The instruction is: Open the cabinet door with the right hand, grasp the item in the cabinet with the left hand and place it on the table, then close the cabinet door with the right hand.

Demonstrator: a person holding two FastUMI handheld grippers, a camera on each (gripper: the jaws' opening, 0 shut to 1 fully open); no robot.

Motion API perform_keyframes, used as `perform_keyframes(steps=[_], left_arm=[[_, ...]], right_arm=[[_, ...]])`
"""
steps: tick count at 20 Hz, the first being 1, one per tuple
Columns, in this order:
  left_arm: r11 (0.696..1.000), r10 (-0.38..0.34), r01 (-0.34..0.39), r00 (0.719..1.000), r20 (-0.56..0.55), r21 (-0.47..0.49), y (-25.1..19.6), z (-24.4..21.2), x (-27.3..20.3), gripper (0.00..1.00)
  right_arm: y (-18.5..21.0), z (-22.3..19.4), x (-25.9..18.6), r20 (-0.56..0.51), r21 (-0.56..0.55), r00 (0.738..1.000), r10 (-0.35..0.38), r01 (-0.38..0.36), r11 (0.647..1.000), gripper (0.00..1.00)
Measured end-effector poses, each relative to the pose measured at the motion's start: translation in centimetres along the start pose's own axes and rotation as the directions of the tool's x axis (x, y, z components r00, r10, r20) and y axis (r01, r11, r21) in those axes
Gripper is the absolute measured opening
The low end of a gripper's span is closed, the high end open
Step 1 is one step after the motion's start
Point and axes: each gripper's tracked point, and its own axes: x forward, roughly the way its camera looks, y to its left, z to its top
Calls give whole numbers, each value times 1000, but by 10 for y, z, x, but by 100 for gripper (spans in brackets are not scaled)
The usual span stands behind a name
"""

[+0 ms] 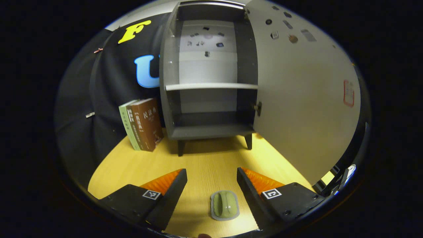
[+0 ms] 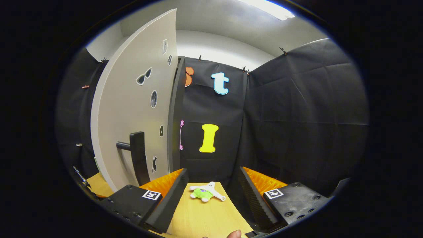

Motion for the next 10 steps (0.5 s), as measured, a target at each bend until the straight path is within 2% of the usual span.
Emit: perform_keyframes(steps=[3, 5, 10], left_arm=[[998, -19, 23, 997, 76, -50, 18, 59, -32, 96], [999, -8, 15, 990, 138, -50, 37, 96, -53, 95], [998, 56, -53, 978, 201, -19, 96, 154, -94, 96]], right_arm=[[3, 0, 0, 6, 3, 1000, -4, 4, 1000, 98], [3, 2, -2, 10, 4, 1000, -4, 4, 1000, 98], [-1, 4, -2, 28, -10, 999, -33, 33, 999, 98]])
